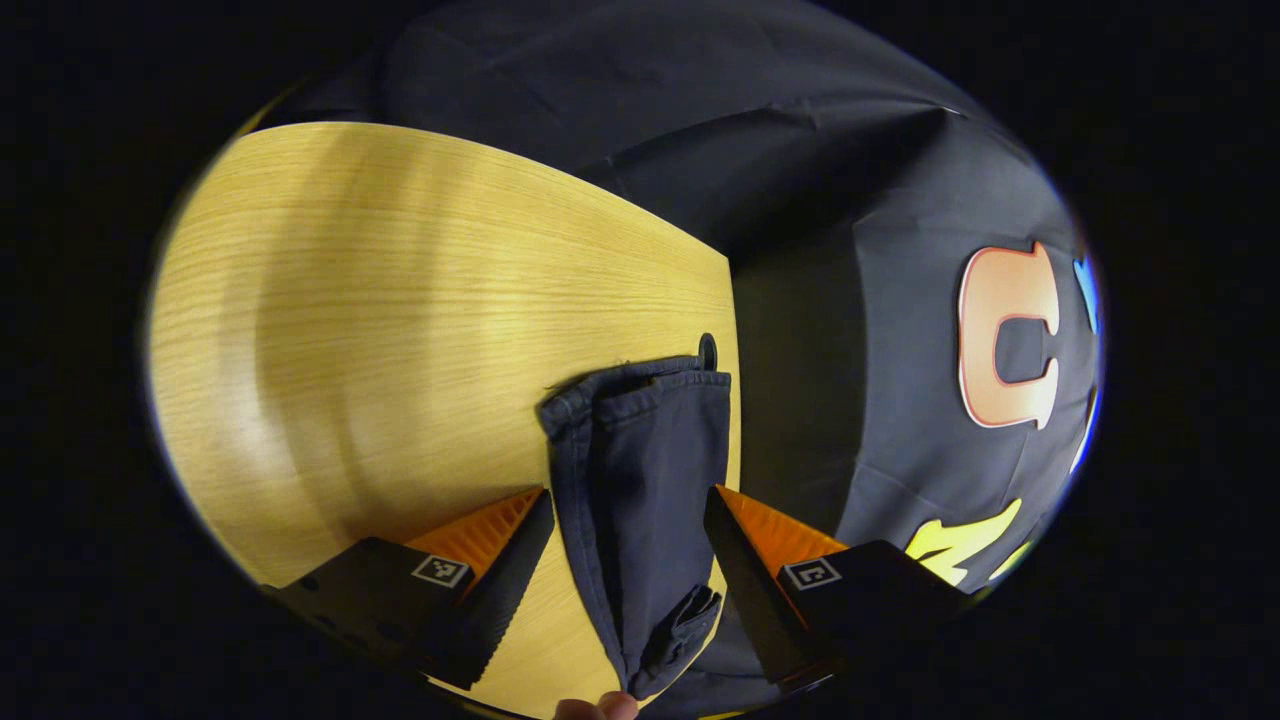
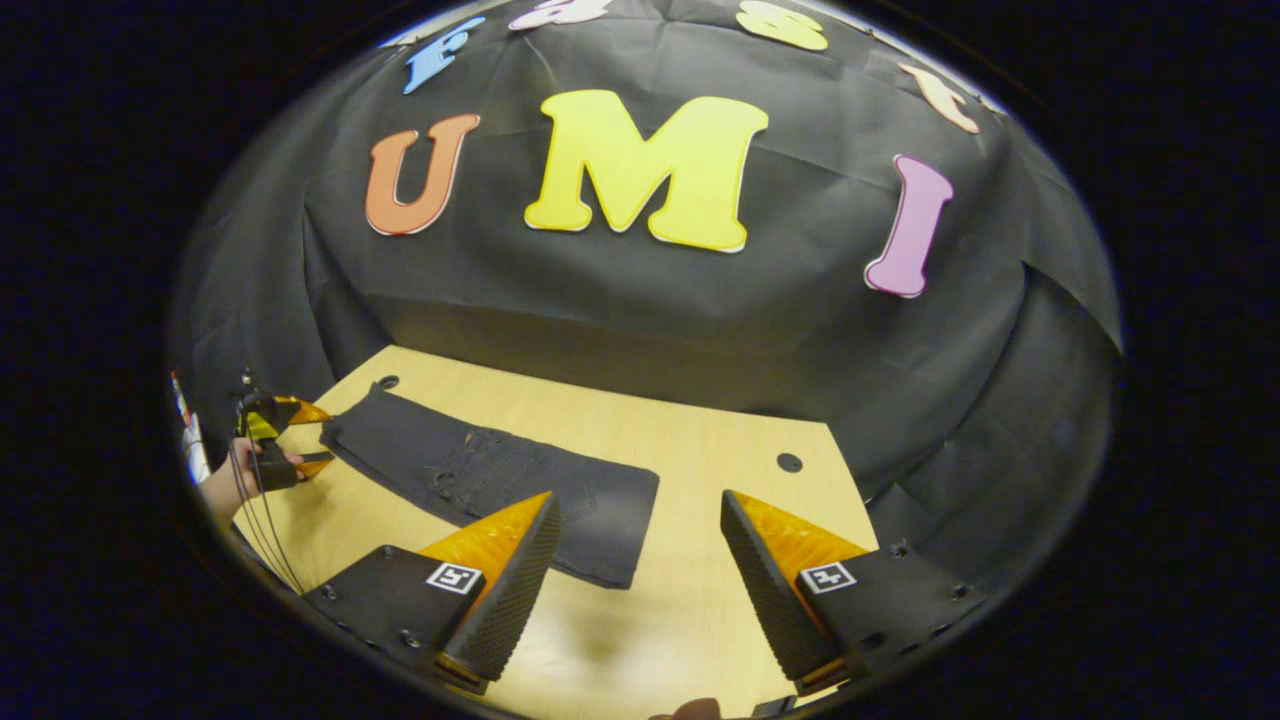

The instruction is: Grasp the waist and the cuffs of the jeans and fold them to make the two legs overlap; first hold the waist and fold one-third of the jeans toward the cuffs, then hold the cuffs and fold the remaining one-third in the same direction to finish folding.

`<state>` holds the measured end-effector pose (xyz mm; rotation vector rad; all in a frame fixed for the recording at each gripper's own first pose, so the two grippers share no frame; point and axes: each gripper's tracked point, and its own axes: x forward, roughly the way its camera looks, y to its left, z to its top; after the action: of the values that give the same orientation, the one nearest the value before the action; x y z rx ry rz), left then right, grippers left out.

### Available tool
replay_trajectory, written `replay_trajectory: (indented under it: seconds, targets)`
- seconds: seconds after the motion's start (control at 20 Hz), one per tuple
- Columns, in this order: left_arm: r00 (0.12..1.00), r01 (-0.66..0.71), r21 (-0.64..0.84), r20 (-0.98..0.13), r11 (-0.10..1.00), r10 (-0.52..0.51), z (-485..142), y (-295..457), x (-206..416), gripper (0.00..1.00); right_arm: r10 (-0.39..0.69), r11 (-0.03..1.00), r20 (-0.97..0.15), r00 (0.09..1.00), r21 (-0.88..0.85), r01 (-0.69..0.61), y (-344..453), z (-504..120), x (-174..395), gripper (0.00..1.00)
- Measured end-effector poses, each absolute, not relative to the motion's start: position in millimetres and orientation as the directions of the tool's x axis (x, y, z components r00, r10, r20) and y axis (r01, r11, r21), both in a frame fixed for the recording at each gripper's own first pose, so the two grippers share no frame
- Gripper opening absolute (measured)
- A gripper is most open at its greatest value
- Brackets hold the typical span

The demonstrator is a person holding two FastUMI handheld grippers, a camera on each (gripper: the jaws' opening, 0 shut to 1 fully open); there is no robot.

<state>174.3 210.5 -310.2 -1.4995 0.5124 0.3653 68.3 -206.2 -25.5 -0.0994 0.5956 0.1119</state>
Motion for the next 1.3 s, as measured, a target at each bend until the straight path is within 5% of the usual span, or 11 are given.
replay_trajectory:
  seconds: [0.3,0.35,0.55,0.6,0.85,1.3]
  targets:
    - [0.853,-0.513,-0.857,-0.515,0.051,-0.085,-317.6,210.1,210.7,0.94,0.079,0.988,-0.589,0.804,-0.061,-0.142,-205.6,-36.8,65.1,0.99]
    - [0.842,-0.53,-0.845,-0.534,0.066,-0.078,-324.1,209.1,208.9,0.86,0.076,0.99,-0.592,0.803,-0.053,-0.133,-208.2,-36.8,64.7,0.99]
    - [0.818,-0.567,-0.82,-0.571,0.078,-0.064,-339.3,212.1,209.2,0.08,0.05,0.995,-0.591,0.805,-0.04,-0.091,-219.5,-40.3,56.7,0.99]
    - [0.823,-0.56,-0.825,-0.565,0.079,-0.06,-334.8,211.3,207.9,0.16,0.042,0.996,-0.587,0.808,-0.04,-0.081,-225.5,-39.6,48.6,0.99]
    - [0.861,-0.482,-0.842,-0.506,0.241,-0.045,-277.1,200.0,213.3,0.07,0.017,0.999,-0.582,0.813,-0.018,-0.033,-244.8,-37.9,15.5,0.99]
    - [0.91,-0.313,-0.816,-0.403,0.485,-0.091,-157.8,128.2,220.3,0.07,-0.007,0.999,-0.516,0.857,0.026,0.024,-274.5,-16.1,-34.3,0.99]
